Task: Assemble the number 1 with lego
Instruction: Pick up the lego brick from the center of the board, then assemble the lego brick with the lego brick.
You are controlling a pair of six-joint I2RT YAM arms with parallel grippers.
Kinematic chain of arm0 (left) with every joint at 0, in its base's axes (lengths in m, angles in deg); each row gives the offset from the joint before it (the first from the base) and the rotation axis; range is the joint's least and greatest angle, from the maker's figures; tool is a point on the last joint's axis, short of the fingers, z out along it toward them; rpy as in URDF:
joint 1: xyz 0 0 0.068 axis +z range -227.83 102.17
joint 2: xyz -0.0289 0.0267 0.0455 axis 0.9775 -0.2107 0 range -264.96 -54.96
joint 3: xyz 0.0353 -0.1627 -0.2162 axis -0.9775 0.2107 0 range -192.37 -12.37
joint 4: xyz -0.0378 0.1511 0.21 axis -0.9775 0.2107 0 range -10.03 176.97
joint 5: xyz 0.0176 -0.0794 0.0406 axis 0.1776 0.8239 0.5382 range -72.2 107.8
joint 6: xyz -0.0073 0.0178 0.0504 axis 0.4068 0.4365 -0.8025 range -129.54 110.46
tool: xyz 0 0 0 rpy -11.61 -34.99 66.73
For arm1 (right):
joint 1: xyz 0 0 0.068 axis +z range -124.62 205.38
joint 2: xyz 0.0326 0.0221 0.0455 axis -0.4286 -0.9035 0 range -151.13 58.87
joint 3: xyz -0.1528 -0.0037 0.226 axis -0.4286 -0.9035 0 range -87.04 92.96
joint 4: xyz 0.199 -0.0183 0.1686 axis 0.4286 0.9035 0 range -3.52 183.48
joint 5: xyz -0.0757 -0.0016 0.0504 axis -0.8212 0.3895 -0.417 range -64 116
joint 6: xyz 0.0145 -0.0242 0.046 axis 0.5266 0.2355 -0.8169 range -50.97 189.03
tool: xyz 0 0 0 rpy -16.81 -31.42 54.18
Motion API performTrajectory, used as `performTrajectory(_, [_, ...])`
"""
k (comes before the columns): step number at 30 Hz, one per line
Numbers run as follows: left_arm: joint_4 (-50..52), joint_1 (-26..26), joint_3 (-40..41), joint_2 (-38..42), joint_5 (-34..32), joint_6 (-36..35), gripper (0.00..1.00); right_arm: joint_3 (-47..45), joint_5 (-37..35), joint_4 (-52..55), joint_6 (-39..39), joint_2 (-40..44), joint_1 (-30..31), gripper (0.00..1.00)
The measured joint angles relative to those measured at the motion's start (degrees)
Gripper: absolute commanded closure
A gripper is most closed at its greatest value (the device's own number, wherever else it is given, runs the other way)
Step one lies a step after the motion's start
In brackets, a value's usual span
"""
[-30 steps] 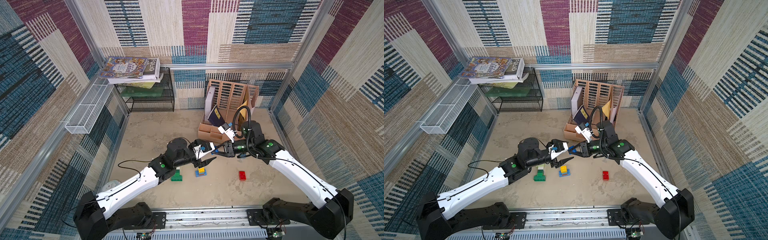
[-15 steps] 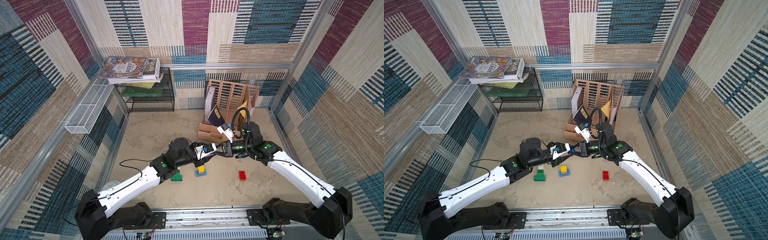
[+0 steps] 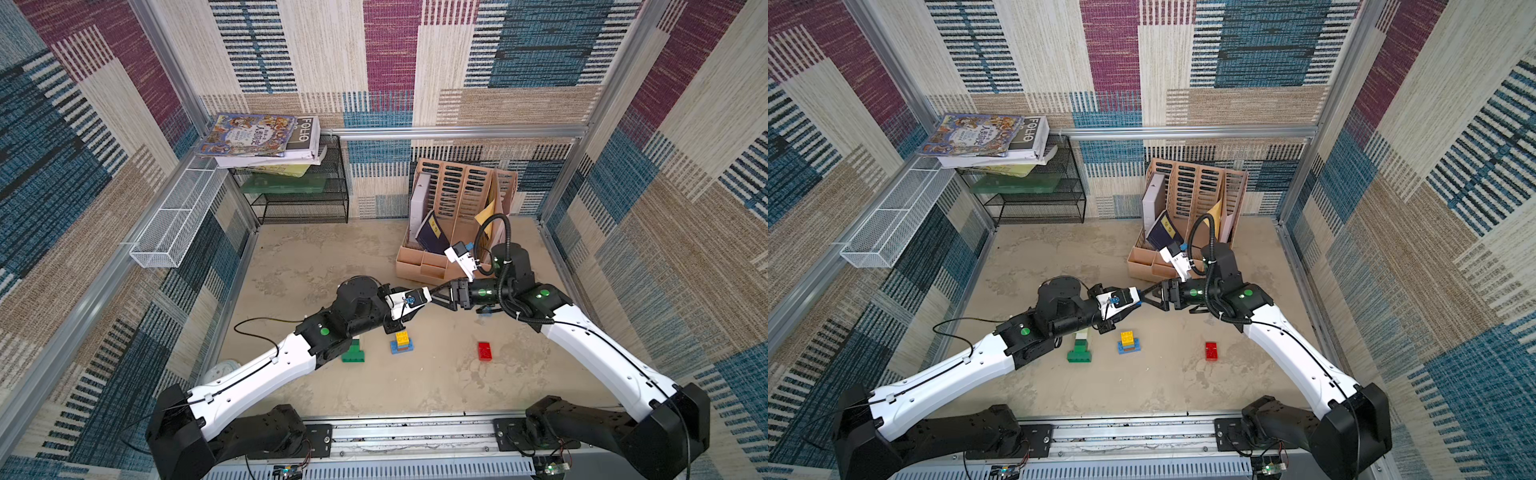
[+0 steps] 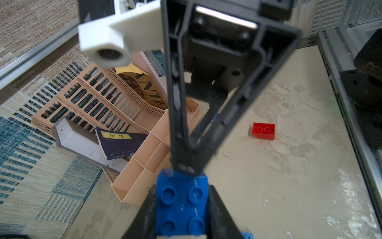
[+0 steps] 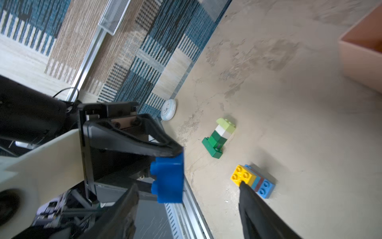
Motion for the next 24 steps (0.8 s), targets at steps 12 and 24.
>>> performTrajectory(12, [31.4,6.1,-7.1,-10.0,13.9,-1.1,0.86,-9.3,-6.4,10.8,6.0,6.6,-18.3,0.29])
performTrajectory(24, [37.5,3.0,-14.1,-20.9,6.8,-1.6,0.84,-9.3,-6.3,12.8,7.7,6.6,-18.3,0.3])
